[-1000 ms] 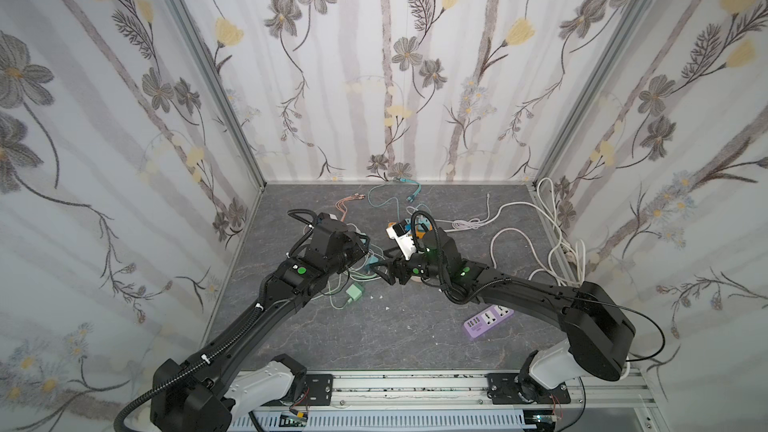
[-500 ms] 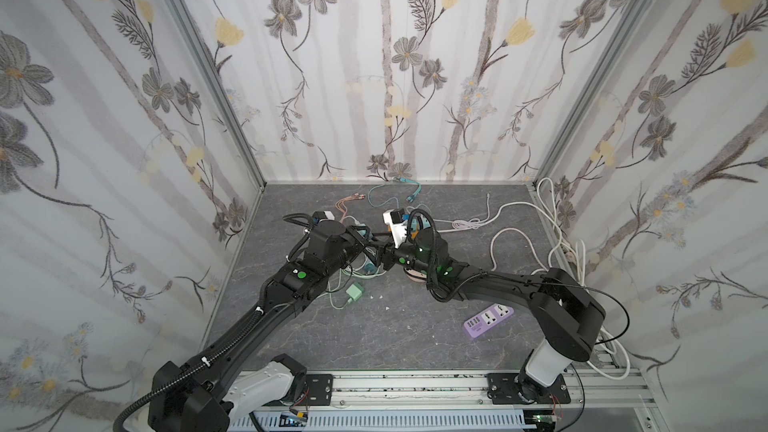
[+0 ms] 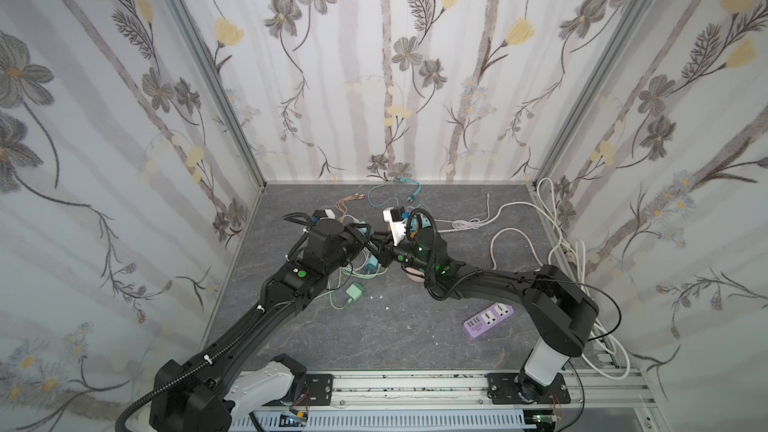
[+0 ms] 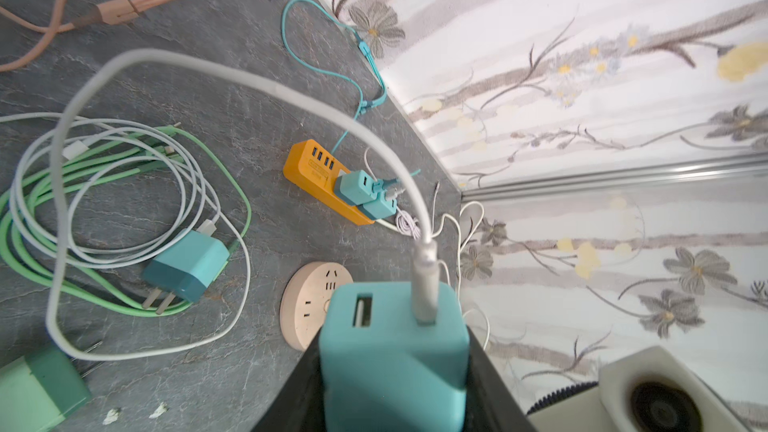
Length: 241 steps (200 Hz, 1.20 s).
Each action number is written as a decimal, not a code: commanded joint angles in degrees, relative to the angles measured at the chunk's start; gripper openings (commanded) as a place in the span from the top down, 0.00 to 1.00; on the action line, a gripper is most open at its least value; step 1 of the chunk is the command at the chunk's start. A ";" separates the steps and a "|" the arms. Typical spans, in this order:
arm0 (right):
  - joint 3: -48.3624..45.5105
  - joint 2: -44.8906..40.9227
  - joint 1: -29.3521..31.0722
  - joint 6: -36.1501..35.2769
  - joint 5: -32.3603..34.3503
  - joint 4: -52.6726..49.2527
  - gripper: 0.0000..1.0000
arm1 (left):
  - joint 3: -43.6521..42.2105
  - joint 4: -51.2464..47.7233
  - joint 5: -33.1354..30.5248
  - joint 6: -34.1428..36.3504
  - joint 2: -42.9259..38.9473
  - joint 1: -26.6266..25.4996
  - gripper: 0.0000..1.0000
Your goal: Insert the plug
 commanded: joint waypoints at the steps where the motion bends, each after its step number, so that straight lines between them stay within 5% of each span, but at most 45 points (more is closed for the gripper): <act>1: -2.22 -2.80 -2.37 -1.72 -1.73 0.59 1.00 | 2.97 -7.05 6.37 14.81 -2.02 3.41 0.20; 22: -6.06 -5.35 -6.79 -1.90 -7.95 -0.25 1.00 | 5.32 -12.15 8.30 26.96 -4.81 6.76 0.07; 61: -7.54 -11.06 -13.26 -4.29 -22.06 -8.19 1.00 | 6.35 -10.27 20.61 50.02 -4.02 7.30 0.03; 120: -3.35 -19.77 -14.96 -16.99 -29.49 -29.74 1.00 | 14.92 -15.17 33.76 70.66 3.44 8.40 0.03; 159: -1.01 -21.47 -14.87 -17.02 -32.34 -29.92 1.00 | 14.62 -15.50 49.92 75.15 3.15 10.23 0.03; 241: 0.44 -23.53 -13.32 -17.05 -37.05 -28.37 1.00 | 16.80 -14.54 59.37 71.57 5.59 11.19 0.16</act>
